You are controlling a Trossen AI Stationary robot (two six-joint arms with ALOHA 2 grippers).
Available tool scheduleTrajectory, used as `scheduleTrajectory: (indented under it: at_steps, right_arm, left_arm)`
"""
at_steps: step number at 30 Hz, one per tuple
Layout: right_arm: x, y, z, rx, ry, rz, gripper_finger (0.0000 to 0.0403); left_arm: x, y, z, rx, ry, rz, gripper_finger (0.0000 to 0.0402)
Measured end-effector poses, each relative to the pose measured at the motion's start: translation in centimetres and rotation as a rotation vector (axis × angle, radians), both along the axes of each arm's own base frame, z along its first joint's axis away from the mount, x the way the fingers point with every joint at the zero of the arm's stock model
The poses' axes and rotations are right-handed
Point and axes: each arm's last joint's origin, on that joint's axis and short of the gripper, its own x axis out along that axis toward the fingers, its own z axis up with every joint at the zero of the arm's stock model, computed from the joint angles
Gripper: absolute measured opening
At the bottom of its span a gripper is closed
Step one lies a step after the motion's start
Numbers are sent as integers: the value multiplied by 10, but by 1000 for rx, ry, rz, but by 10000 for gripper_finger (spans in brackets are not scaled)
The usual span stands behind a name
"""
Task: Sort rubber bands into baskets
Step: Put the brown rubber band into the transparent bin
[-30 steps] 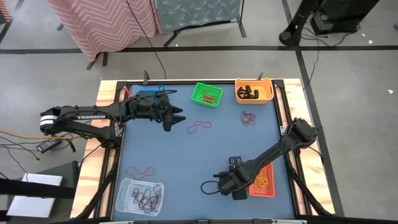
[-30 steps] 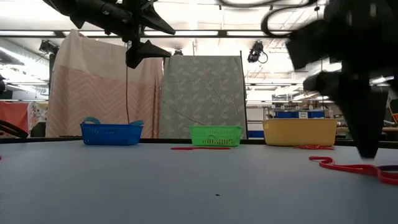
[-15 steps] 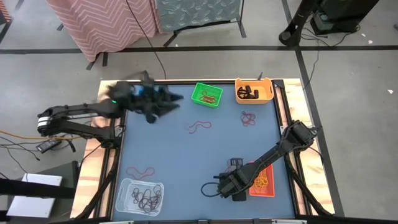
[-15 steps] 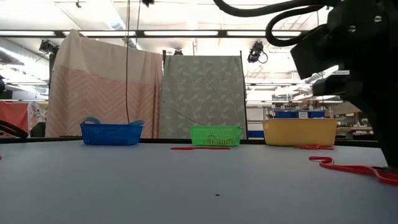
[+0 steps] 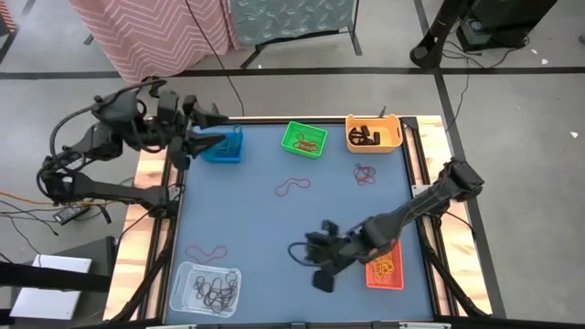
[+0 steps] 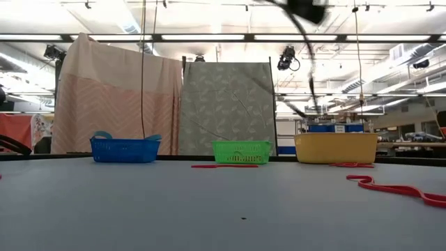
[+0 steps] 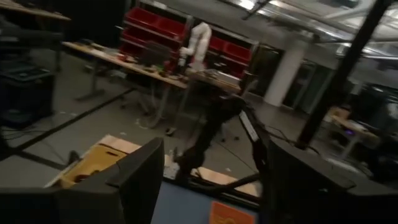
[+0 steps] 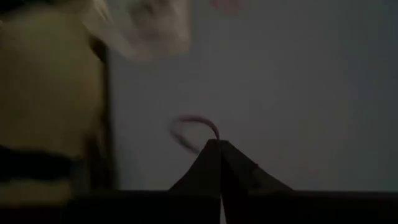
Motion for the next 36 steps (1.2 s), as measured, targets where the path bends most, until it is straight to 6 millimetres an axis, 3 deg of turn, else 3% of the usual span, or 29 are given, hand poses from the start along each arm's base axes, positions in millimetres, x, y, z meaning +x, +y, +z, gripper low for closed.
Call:
scheduleTrajectory:
  at_steps: [6, 12, 20, 24, 28, 31, 36]
  right_arm:
    - [58, 14, -8, 83, -317, 56, 2]
    - [118, 19, -26, 139, -510, 107, 2]
    - [177, 32, -14, 229, -676, 236, 2]
    - [195, 37, -15, 268, -712, 268, 2]
    - [208, 38, -34, 306, -692, 240, 2]
    - [213, 39, -52, 321, -656, 207, 5]
    - [211, 37, -60, 256, -562, 202, 33]
  left_arm:
    - [2, 2, -6, -16, 35, 53, 286]
    - [11, 4, -10, -24, 67, 55, 286]
    - [15, 5, -11, -26, 80, 55, 286]
    - [15, 5, -11, -27, 78, 55, 286]
    - [15, 5, -11, -27, 78, 55, 286]
    - [15, 5, -11, -27, 79, 55, 286]
    - [15, 5, -11, -26, 78, 55, 286]
